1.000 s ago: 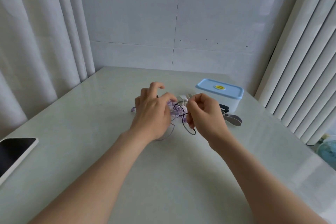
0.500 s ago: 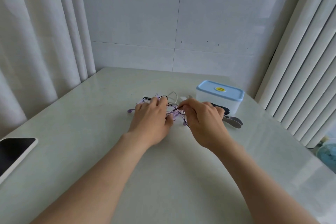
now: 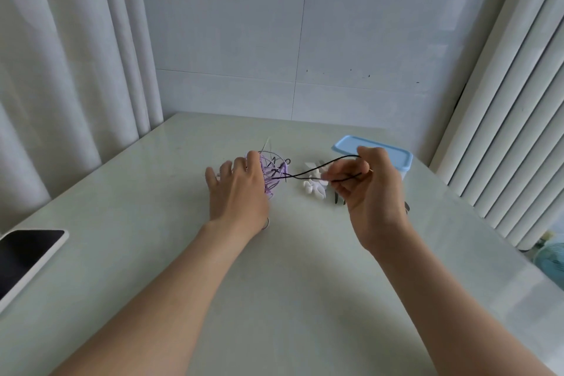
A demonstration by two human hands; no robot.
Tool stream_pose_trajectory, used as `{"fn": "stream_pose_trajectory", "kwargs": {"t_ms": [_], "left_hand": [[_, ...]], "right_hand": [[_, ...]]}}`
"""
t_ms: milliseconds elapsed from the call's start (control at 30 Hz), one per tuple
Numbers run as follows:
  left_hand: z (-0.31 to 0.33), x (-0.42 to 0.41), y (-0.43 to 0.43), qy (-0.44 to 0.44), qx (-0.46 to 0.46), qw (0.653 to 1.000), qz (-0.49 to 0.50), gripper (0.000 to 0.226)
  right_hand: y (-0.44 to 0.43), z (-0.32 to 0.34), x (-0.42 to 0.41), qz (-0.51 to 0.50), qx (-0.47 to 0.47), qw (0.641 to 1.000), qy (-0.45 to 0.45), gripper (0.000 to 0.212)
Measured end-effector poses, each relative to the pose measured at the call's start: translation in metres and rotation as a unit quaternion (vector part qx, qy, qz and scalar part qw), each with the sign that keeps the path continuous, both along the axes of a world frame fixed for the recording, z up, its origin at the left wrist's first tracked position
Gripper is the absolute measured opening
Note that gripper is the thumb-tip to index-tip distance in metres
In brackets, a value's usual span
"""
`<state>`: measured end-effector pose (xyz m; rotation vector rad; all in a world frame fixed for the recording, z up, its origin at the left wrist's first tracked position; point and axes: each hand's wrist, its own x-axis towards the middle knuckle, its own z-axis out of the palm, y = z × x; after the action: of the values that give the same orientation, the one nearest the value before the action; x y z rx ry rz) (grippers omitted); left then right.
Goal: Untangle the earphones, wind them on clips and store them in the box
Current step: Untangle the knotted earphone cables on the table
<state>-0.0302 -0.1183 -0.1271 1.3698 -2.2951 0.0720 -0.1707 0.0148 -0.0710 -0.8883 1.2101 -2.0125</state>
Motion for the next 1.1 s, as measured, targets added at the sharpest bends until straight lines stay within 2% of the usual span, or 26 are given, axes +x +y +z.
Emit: {"fn": "stream_pose_trajectory", "kwargs": {"t_ms": [67,133,200,267,333,433,533,600,633,733,833,900,1000,1100], "left_hand": [[0.000,0.001,-0.001,-0.006,-0.009,1.000,-0.010,0.086],[-0.001,0.002,-0.004,-0.011,-0.011,1.000,-0.013,0.100],[-0.002,0.004,-0.006,-0.004,-0.017,1.000,-0.018,0.100],[-0.004,0.003,-0.008,0.016,-0.024,0.999,-0.029,0.086],[-0.006,0.002,-0.009,0.035,-0.021,0.998,-0.043,0.079],[-0.007,0.001,-0.010,0.065,-0.011,0.996,-0.066,0.072],[-0.008,0.000,-0.008,0.095,-0.024,0.991,-0.086,0.063],[-0.007,-0.001,-0.006,0.098,-0.041,0.989,-0.100,0.064],[-0.006,-0.001,-0.005,0.099,-0.052,0.988,-0.110,0.063],[-0.007,-0.003,-0.005,0.105,-0.084,0.981,-0.142,0.057],[-0.006,-0.004,-0.003,0.125,-0.087,0.977,-0.148,0.052],[-0.005,-0.004,-0.002,0.120,-0.094,0.977,-0.147,0.052],[-0.004,-0.002,-0.002,0.108,-0.102,0.978,-0.146,0.049],[-0.006,-0.003,-0.002,0.078,-0.065,0.986,-0.134,0.049]], "right_hand": [[0.000,0.000,0.001,0.003,0.058,0.997,0.053,0.039],[0.000,-0.002,0.001,0.042,0.170,0.977,0.121,0.030],[0.001,-0.004,0.003,0.113,0.293,0.929,0.196,0.033],[0.004,-0.006,0.007,0.184,0.363,0.873,0.270,0.036],[0.006,-0.009,0.007,0.240,0.375,0.832,0.331,0.038],[0.006,-0.014,0.003,0.280,0.344,0.812,0.379,0.027],[0.004,-0.018,0.005,0.252,0.314,0.833,0.379,0.021],[0.002,-0.020,0.007,0.194,0.285,0.855,0.388,0.026],[0.001,-0.021,0.006,0.149,0.271,0.854,0.418,0.029],[-0.003,-0.024,0.002,0.019,0.231,0.824,0.516,0.030],[-0.009,-0.028,-0.005,-0.038,0.191,0.813,0.549,0.032],[-0.011,-0.029,-0.006,-0.057,0.168,0.818,0.547,0.029],[-0.011,-0.026,-0.004,-0.074,0.121,0.873,0.467,0.027],[-0.011,-0.021,0.003,-0.021,0.055,0.958,0.279,0.034]]}}
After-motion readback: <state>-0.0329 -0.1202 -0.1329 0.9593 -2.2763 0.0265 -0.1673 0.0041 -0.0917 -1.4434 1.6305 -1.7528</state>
